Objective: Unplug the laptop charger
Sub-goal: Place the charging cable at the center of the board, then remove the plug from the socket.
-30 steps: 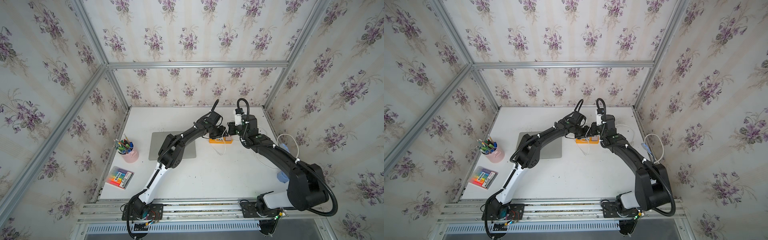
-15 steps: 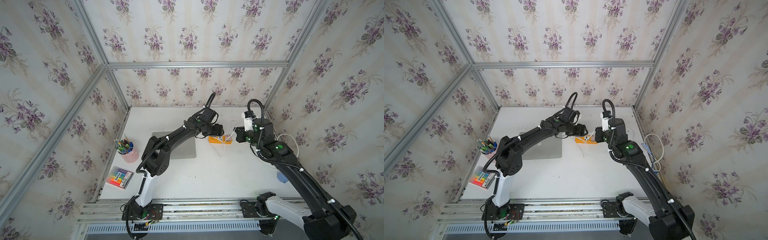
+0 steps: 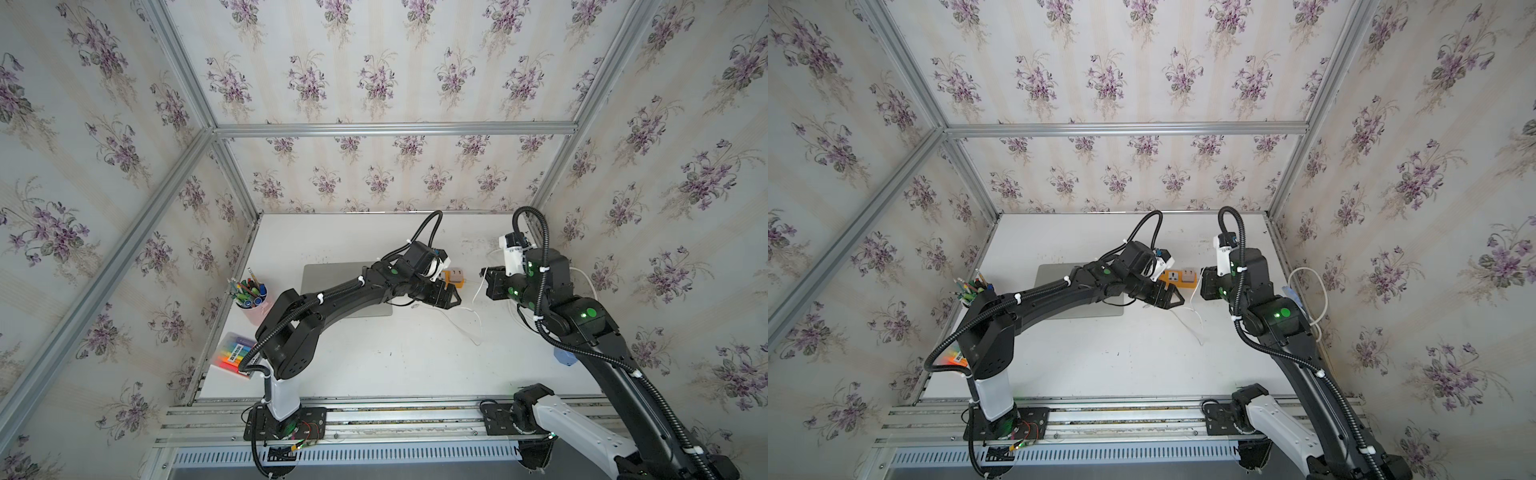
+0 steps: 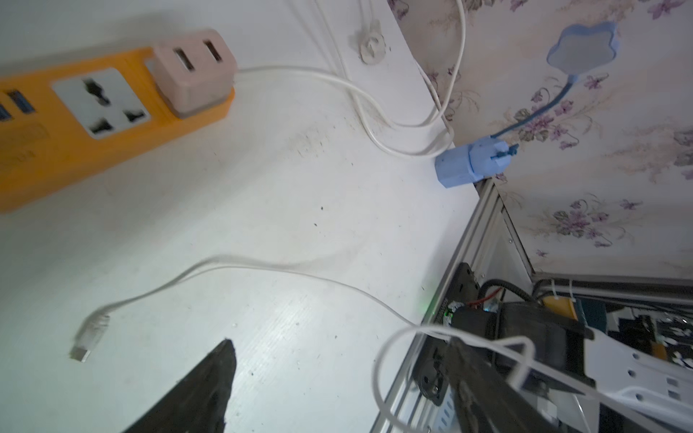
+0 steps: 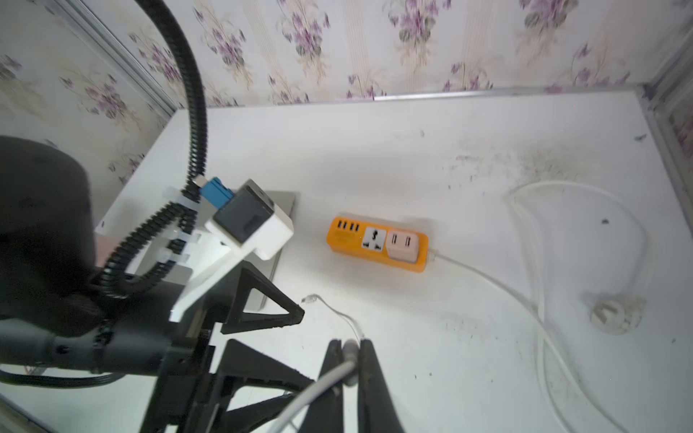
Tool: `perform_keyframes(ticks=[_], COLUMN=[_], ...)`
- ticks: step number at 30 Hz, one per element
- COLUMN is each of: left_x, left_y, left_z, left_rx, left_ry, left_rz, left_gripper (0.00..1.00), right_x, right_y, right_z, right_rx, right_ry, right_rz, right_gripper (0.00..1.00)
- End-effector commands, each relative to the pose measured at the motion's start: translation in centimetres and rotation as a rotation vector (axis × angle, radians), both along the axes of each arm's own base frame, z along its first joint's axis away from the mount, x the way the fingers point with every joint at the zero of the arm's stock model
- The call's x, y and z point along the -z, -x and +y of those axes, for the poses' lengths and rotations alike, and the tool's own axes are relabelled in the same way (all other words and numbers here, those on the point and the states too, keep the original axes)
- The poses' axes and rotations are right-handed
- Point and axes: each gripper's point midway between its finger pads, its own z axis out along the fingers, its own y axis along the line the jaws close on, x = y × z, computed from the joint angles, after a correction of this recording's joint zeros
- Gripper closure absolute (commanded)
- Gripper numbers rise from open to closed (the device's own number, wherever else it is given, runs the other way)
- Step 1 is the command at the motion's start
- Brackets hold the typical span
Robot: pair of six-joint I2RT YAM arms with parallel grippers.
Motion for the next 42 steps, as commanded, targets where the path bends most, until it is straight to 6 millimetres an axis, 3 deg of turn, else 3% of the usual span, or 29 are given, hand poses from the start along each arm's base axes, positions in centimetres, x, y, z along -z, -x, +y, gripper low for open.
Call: perform_keyframes(ticks=[1,5,10,16,19,24,27,28,30,34,39,42], left_x=[0.0,1.7,1.2,1.1,1.4,1.6,1.7,1.6,1.5,2.1,2.1,1.8], left_y=[2.5,1.8,-0.7,-2.9,-3.8,-4.8,-5.4,-5.7,-6.2,-7.3,-9.1,-10.3], left_z=[-0.1,3.8,8.4,12.3,14.9,16.5,17.1,17.2,17.3,17.3,15.4,13.0], left_rx=[0.078,-0.037,-0.213,-0.357,-0.444,-0.486,-0.497,-0.504,-0.513,-0.525,-0.509,-0.48], left_ry=[0.024,-0.15,-0.338,-0.508,-0.554,-0.519,-0.514,-0.504,-0.491,-0.486,-0.405,-0.34], left_rz=[0.003,-0.067,-0.202,-0.262,-0.246,-0.207,-0.199,-0.198,-0.193,-0.166,-0.129,-0.112], left_gripper=[0.13,0.13,0.13,0.13,0.12,0.13,0.13,0.13,0.13,0.13,0.13,0.13], right_x=[2.2,6.8,12.6,18.2,20.2,22.4,22.0,21.6,20.5,17.2,12.0,10.0], right_y=[0.3,0.6,1.0,0.3,-0.5,-1.2,-1.5,-1.7,-2.0,-3.3,-4.8,-6.1], right_z=[0.7,2.7,5.7,9.3,10.5,11.4,11.5,11.5,11.5,11.4,11.4,10.2], right_rx=[-0.015,-0.081,-0.14,-0.186,-0.192,-0.201,-0.201,-0.198,-0.2,-0.183,-0.168,-0.123], right_ry=[-0.034,-0.056,-0.004,0.016,0.045,0.097,0.115,0.119,0.127,0.147,0.16,0.188], right_rz=[0.047,0.136,0.243,0.307,0.326,0.357,0.343,0.334,0.318,0.249,0.147,0.089], right_gripper=[1.0,1.0,1.0,1.0,1.0,0.92,0.78,0.67,0.5,0.33,0.26,0.26])
